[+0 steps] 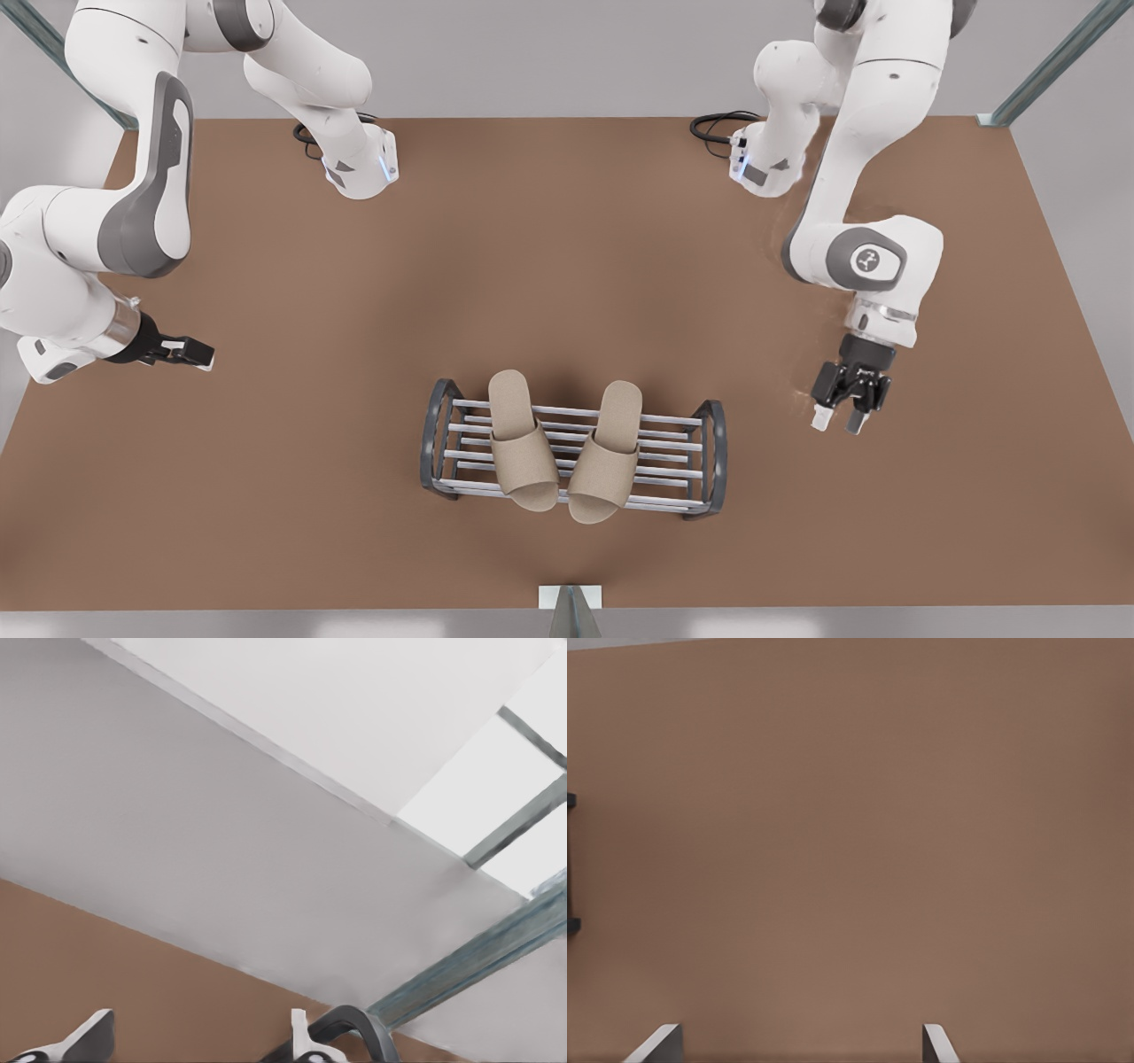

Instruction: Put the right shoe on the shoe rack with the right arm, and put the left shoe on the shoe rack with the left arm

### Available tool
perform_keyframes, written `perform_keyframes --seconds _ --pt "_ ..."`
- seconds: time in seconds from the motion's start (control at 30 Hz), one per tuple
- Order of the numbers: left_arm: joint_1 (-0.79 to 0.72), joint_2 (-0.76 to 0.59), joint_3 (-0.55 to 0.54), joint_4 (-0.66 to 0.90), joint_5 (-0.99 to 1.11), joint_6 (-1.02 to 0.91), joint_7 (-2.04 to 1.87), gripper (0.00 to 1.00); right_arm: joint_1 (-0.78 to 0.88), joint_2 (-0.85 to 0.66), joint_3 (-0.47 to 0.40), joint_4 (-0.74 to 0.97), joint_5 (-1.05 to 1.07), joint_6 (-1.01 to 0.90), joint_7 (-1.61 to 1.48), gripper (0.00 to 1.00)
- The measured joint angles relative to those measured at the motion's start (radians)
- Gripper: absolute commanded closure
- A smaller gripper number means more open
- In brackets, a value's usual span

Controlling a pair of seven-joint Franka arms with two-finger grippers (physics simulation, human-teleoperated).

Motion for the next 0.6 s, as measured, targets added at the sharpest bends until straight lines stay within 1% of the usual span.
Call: perform_keyframes --seconds 0.03,0.07,0.1,0.13,0.2,0.3,0.33,0.4,0.47,0.5,0.6 --pt "0.090 -0.026 -0.058 0.127 0.386 -0.216 -0.060 0.00 0.000 0.000 0.000 0.000 0.000 0.000 0.001 0.00" --pt "0.068 -0.081 -0.122 0.122 0.637 -0.402 -0.128 0.00 0.000 0.000 0.000 -0.001 0.000 -0.001 0.002 0.00" --pt "0.038 -0.103 -0.156 0.120 0.797 -0.548 -0.193 0.00 0.000 0.000 0.000 -0.001 0.000 -0.001 0.002 0.00" --pt "0.023 -0.090 -0.177 0.158 0.927 -0.673 -0.254 0.00 0.000 0.000 0.000 -0.002 0.000 -0.003 0.003 0.00" --pt "0.012 -0.055 -0.196 0.196 1.117 -0.866 -0.367 0.00 0.000 0.000 0.000 -0.001 0.000 -0.008 0.004 0.00" --pt "0.013 -0.065 -0.198 0.196 1.275 -1.052 -0.514 0.00 -0.001 0.000 0.000 -0.001 0.000 -0.013 0.006 0.00" --pt "-0.008 -0.032 -0.208 0.213 1.346 -1.095 -0.556 0.00 -0.001 0.000 0.000 -0.001 0.000 -0.015 0.007 0.00" --pt "-0.104 0.050 -0.224 0.280 1.469 -1.186 -0.619 0.00 -0.002 0.000 0.000 -0.001 0.000 -0.017 0.008 0.00" --pt "-0.118 0.001 -0.207 0.151 1.484 -1.201 -0.675 0.00 -0.003 0.000 0.000 -0.001 0.000 -0.018 0.009 0.00" --pt "-0.119 -0.012 -0.202 0.122 1.478 -1.202 -0.704 0.00 -0.002 0.000 0.000 -0.001 0.000 -0.019 0.010 0.00" --pt "-0.119 -0.018 -0.196 0.128 1.469 -1.225 -0.780 0.00 -0.003 0.000 0.000 -0.001 0.000 -0.020 0.011 0.00"
